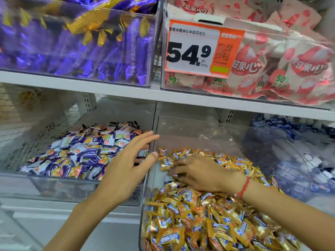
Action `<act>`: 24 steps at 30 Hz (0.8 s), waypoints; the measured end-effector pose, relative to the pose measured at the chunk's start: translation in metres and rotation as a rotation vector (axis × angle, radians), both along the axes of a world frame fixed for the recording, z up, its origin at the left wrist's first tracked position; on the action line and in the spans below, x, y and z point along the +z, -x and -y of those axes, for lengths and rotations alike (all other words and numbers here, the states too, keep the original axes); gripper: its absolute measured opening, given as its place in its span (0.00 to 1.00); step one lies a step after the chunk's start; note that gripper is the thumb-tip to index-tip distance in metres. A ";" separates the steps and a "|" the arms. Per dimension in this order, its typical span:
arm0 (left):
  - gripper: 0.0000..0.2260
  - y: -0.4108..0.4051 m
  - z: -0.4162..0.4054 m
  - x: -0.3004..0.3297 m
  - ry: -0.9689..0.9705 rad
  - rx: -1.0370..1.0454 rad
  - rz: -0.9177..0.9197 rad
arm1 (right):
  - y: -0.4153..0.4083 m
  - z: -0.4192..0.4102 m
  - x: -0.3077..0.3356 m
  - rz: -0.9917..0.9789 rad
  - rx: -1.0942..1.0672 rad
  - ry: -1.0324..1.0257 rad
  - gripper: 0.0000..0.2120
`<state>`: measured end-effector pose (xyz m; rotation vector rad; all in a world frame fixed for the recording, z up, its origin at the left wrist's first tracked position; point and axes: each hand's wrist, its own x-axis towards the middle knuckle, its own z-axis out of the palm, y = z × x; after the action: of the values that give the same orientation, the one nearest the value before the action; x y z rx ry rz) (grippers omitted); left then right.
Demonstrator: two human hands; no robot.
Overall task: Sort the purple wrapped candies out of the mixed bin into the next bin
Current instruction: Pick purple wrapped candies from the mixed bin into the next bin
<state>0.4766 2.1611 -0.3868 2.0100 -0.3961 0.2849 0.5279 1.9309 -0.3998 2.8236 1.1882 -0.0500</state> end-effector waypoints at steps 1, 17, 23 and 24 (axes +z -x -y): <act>0.23 0.000 0.000 0.000 -0.001 0.000 0.002 | 0.001 0.011 0.005 0.028 0.003 0.013 0.19; 0.18 0.007 0.004 0.004 -0.019 -0.003 0.004 | -0.006 -0.024 0.010 -0.276 -0.065 -0.036 0.22; 0.13 0.004 0.003 0.003 -0.015 -0.012 0.010 | -0.021 -0.025 0.009 -0.190 -0.167 0.104 0.16; 0.14 0.004 0.003 0.002 -0.019 -0.013 0.011 | -0.019 -0.021 0.009 -0.168 -0.189 0.075 0.17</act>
<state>0.4724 2.1583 -0.3843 2.0248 -0.4198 0.2854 0.5472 1.9515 -0.3905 2.9025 0.9193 -0.3418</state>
